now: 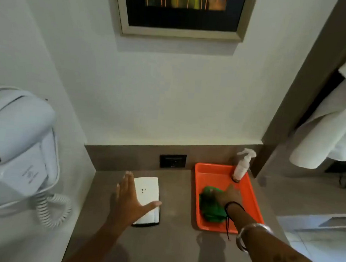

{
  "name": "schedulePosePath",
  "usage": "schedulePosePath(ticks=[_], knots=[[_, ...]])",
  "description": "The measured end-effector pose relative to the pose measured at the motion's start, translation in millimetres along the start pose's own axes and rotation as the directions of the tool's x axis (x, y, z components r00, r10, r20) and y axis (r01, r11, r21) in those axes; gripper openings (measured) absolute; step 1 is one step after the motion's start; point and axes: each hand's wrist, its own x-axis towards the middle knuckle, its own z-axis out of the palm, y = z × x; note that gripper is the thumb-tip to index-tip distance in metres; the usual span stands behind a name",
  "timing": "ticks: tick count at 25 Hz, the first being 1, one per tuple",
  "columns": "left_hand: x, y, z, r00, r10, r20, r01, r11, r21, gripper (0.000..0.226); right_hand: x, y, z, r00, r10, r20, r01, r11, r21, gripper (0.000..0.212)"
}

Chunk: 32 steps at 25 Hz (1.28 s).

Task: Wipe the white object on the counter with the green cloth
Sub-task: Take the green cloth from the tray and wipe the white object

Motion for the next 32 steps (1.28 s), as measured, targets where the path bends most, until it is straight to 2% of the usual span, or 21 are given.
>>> schedulePosePath(ticks=[2, 4, 6, 8, 10, 12, 13, 15, 17, 18, 19, 20, 21, 22, 23, 25, 29, 32], knots=[[-1, -4, 12, 0.994, -0.031, 0.105, 0.034, 0.999, -0.033, 0.169, 15, 22, 15, 0.976, 0.198, 0.092, -0.204, 0.978, 0.051, 0.089], [-7, -6, 20, 0.993, -0.082, 0.083, 0.09, 0.991, -0.095, 0.167, 25, 35, 28, 0.947, 0.275, 0.164, -0.304, 0.934, 0.188, 0.084], [-8, -3, 25, 0.995, -0.104, 0.008, 0.104, 0.984, -0.144, 0.156, 37, 30, 34, 0.903, 0.291, 0.316, -0.373, 0.896, 0.242, 0.07], [-8, 0, 23, 0.994, -0.108, 0.006, 0.107, 0.984, -0.145, 0.156, 50, 24, 36, 0.839, 0.271, 0.472, -0.436, 0.854, 0.285, 0.055], [-6, -1, 25, 0.994, -0.112, 0.022, 0.114, 0.984, -0.135, 0.157, 58, 23, 35, 0.8, 0.245, 0.547, -0.487, 0.798, 0.355, 0.046], [-3, -2, 24, 0.993, -0.111, 0.027, 0.114, 0.982, -0.152, 0.157, 55, 16, 28, 0.859, 0.198, 0.472, -0.455, 0.718, 0.527, 0.047], [-1, -3, 23, 0.994, -0.102, 0.031, 0.105, 0.983, -0.15, 0.157, 54, 6, 26, 0.9, 0.155, 0.407, -0.393, 0.692, 0.606, 0.048], [-1, -3, 22, 0.995, -0.092, 0.028, 0.095, 0.987, -0.127, 0.157, 48, -33, 25, 0.968, -0.019, 0.249, -0.154, 0.738, 0.657, 0.045], [-2, -1, 19, 0.995, -0.102, 0.023, 0.104, 0.985, -0.138, 0.158, 39, -85, 29, 0.957, -0.265, 0.116, 0.153, 0.804, 0.574, 0.057], [-1, -1, 19, 0.994, -0.112, 0.014, 0.113, 0.982, -0.148, 0.159, 31, -112, 33, 0.9, -0.428, 0.081, 0.338, 0.805, 0.488, 0.065], [0, 0, 18, 0.993, -0.12, 0.012, 0.12, 0.981, -0.152, 0.16, 22, -134, 42, 0.797, -0.597, 0.086, 0.526, 0.758, 0.384, 0.07], [2, 1, 17, 0.992, -0.125, 0.018, 0.126, 0.981, -0.149, 0.161, 11, -151, 54, 0.663, -0.732, 0.159, 0.685, 0.678, 0.265, 0.071], [3, 1, 16, 0.991, -0.129, 0.027, 0.131, 0.98, -0.148, 0.161, 0, -162, 68, 0.537, -0.796, 0.279, 0.796, 0.587, 0.146, 0.071], [3, 0, 16, 0.991, -0.131, 0.034, 0.135, 0.979, -0.153, 0.161, -13, -167, 84, 0.443, -0.79, 0.424, 0.862, 0.505, 0.04, 0.071], [3, -1, 16, 0.99, -0.131, 0.042, 0.136, 0.978, -0.157, 0.161, -23, -167, 99, 0.382, -0.743, 0.55, 0.905, 0.422, -0.059, 0.073], [5, -2, 17, 0.99, -0.128, 0.052, 0.135, 0.978, -0.159, 0.162, -34, -161, 116, 0.333, -0.648, 0.685, 0.939, 0.293, -0.179, 0.08], [5, -4, 20, 0.99, -0.128, 0.052, 0.136, 0.973, -0.188, 0.165, -35, -157, 114, 0.234, -0.62, 0.749, 0.97, 0.092, -0.227, 0.087], [4, -6, 21, 0.99, -0.128, 0.06, 0.136, 0.975, -0.175, 0.149, -42, -150, 106, 0.14, -0.635, 0.76, 0.98, -0.023, -0.199, 0.088]])
